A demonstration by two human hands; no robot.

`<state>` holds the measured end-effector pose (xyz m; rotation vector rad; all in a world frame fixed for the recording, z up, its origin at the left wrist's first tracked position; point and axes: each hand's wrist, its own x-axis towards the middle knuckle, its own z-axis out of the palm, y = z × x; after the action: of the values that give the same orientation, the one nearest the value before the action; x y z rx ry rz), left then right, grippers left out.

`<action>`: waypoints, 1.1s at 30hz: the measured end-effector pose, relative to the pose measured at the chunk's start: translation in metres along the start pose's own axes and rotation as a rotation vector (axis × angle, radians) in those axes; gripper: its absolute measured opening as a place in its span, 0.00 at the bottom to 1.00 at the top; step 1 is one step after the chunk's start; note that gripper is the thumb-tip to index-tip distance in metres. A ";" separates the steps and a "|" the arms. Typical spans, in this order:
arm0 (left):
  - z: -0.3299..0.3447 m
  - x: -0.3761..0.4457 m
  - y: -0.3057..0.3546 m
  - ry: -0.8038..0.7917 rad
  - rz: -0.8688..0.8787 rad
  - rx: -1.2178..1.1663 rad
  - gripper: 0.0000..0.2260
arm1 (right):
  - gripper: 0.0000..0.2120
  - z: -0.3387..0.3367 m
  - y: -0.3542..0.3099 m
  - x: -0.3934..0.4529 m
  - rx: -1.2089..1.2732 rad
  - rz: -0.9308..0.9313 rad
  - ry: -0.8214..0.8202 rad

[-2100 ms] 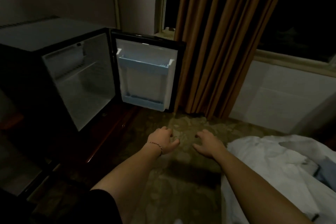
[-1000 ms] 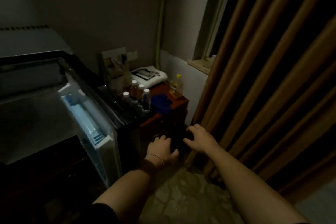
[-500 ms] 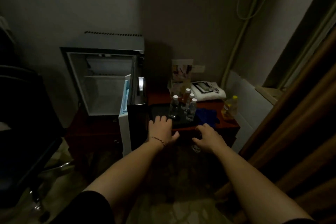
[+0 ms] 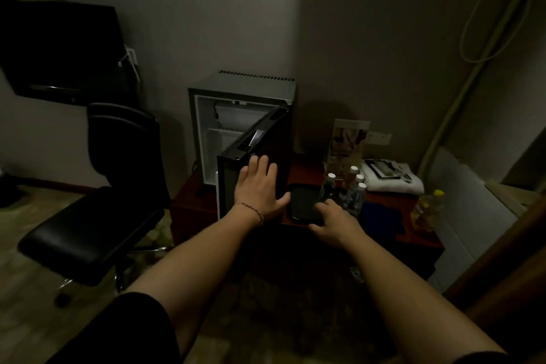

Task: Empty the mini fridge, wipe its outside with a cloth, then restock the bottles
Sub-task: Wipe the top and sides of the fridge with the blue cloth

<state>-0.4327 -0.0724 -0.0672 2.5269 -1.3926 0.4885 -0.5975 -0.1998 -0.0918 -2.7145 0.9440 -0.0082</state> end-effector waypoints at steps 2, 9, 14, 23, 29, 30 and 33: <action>-0.002 0.004 -0.014 -0.024 -0.054 0.026 0.40 | 0.25 0.000 -0.007 0.003 -0.005 -0.041 0.003; -0.015 0.031 -0.072 -0.083 -0.214 0.023 0.46 | 0.21 0.005 -0.026 0.024 -0.006 -0.115 -0.014; -0.002 0.057 -0.113 -0.137 -0.263 -0.028 0.50 | 0.21 0.012 -0.042 0.057 0.022 -0.160 -0.048; 0.044 0.131 -0.190 -0.112 -0.281 -0.076 0.57 | 0.24 0.024 -0.069 0.155 0.100 -0.147 -0.114; 0.059 0.210 -0.208 -0.146 -0.241 -0.141 0.60 | 0.24 0.022 -0.066 0.213 0.113 -0.041 -0.118; 0.061 0.221 -0.209 -0.158 -0.227 -0.166 0.60 | 0.23 0.022 -0.065 0.220 0.110 -0.021 -0.117; 0.069 0.253 -0.221 -0.171 -0.206 -0.203 0.58 | 0.20 0.022 -0.058 0.236 0.091 0.043 -0.101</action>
<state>-0.1068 -0.1759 -0.0389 2.5528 -1.1497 0.0904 -0.3743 -0.2948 -0.1178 -2.5848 0.9480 0.0916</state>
